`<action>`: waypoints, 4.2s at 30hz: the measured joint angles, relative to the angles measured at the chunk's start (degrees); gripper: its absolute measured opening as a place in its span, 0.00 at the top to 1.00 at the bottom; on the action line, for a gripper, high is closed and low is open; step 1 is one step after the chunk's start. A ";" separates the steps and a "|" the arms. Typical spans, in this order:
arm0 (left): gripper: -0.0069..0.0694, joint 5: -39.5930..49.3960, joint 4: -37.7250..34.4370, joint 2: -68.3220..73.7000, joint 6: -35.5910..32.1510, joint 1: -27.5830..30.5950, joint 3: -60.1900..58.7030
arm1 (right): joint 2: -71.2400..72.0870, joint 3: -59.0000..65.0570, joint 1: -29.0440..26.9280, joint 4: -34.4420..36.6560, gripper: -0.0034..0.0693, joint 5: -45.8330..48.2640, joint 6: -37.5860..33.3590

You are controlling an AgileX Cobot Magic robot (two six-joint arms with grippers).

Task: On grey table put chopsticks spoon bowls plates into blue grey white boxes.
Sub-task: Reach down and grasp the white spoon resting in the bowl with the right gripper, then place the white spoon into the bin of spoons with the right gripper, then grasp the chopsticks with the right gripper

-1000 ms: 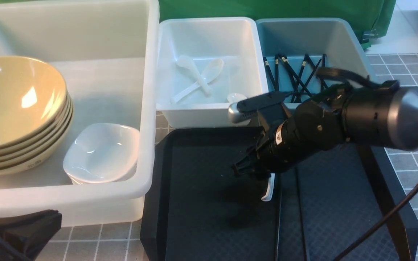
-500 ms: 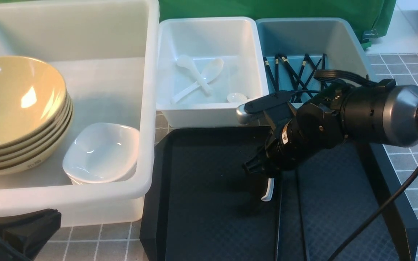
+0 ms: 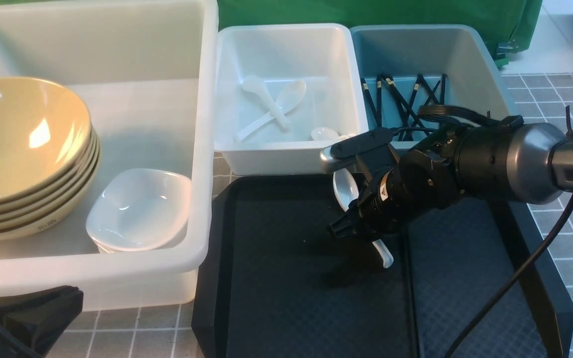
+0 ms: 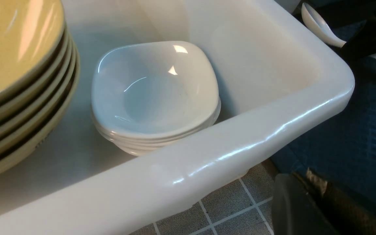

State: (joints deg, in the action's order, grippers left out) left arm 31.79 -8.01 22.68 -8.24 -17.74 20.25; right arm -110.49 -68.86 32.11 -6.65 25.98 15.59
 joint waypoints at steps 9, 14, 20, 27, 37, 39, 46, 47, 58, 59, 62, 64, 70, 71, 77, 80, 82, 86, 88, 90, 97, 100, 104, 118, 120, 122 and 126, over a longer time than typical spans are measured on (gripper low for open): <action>0.92 -0.42 0.70 0.00 -0.04 0.00 0.00 | 12.66 0.19 3.29 0.89 0.72 5.13 -6.66; 0.92 -0.73 1.21 0.00 -0.04 0.00 0.00 | 17.91 0.19 5.03 1.16 0.72 -9.52 -9.18; 0.92 -0.90 1.24 0.00 -0.04 0.00 0.00 | 12.38 -2.71 2.12 1.11 0.72 -35.35 -9.20; 0.92 -0.90 1.24 0.00 -0.04 0.00 0.00 | -3.30 -13.84 -3.22 1.11 0.70 -32.65 -2.16; 0.92 0.01 1.24 0.00 -0.04 0.00 0.00 | -2.02 -26.61 -4.58 1.23 0.41 7.26 -0.97; 0.92 0.06 1.24 0.00 0.01 0.00 0.00 | 0.81 -27.26 -4.58 1.23 0.40 18.75 -3.00; 0.92 0.00 1.24 0.00 0.01 0.00 0.00 | 13.84 -0.87 -1.67 1.31 0.40 19.76 1.13; 0.92 0.00 1.24 0.00 0.01 0.00 0.00 | 14.87 3.65 -1.51 1.31 0.40 16.46 2.83; 0.92 0.00 1.08 0.00 0.01 0.00 0.00 | 12.01 15.22 -1.36 1.26 0.41 1.35 8.65; 0.92 0.00 1.08 0.00 0.01 0.00 0.00 | 10.49 15.22 -1.36 1.26 0.42 0.64 8.65; 0.92 0.00 1.06 -0.05 0.01 0.00 0.00 | 8.81 14.66 -1.31 0.68 0.51 -1.58 7.05; 0.92 0.00 1.06 -0.05 0.01 0.00 0.00 | 8.16 14.39 -1.31 0.22 0.61 -1.92 4.80; 0.92 0.00 1.01 -0.05 0.01 0.00 0.00 | 8.71 13.94 -1.31 0.37 0.81 -0.51 -1.31; 0.92 0.00 1.01 -0.05 0.01 0.00 0.00 | 9.22 14.02 -1.20 0.51 0.81 0.73 -2.42; 0.92 0.00 1.01 -0.05 0.01 0.00 0.00 | 17.48 15.45 1.48 0.94 0.81 7.82 -8.65; 0.92 0.00 1.01 -0.05 0.01 0.00 0.00 | 24.20 15.50 2.64 1.11 0.89 6.50 -9.66; 0.92 0.00 1.01 -0.05 0.01 0.00 0.00 | 26.40 15.50 2.68 1.11 0.91 5.73 -9.91; 0.92 0.05 1.01 -0.05 -0.13 0.00 0.00 | 27.73 15.50 2.68 0.97 0.91 4.95 -10.48; 0.92 0.05 1.01 -0.05 -0.13 0.00 0.00 | 27.73 15.50 2.68 0.93 0.91 4.91 -10.55; 0.92 0.16 1.01 -0.05 -0.13 0.00 0.00 | 27.28 15.50 2.68 0.41 0.91 4.98 -10.67; 0.92 0.22 1.01 -0.05 -0.02 0.00 0.00 | 21.63 14.45 0.57 6.09 0.86 9.32 -10.92; 0.92 0.22 1.01 -0.05 0.01 0.00 0.00 | 18.93 13.60 0.81 12.61 0.76 8.77 -12.92; 0.92 0.22 1.01 -0.05 0.05 0.00 0.00 | 15.70 12.22 4.25 17.39 0.56 6.02 -14.40; 0.92 0.22 1.01 -0.05 0.05 0.00 0.00 | 3.24 5.59 10.16 14.30 0.54 3.82 -16.93; 0.92 0.22 1.01 -0.05 0.05 0.00 0.00 | 3.18 5.23 10.16 12.29 0.72 4.80 -17.05; 0.92 0.22 1.06 -0.05 0.05 0.00 0.00 | 3.63 5.22 10.16 11.21 0.83 4.85 -17.46; 0.92 0.22 1.16 -0.05 0.05 0.00 0.00 | 8.38 6.28 10.16 10.48 0.85 9.19 -19.18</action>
State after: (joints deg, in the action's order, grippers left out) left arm 32.00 -6.85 22.63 -8.19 -17.74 20.25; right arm -102.11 -62.58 42.28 3.83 35.17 -3.58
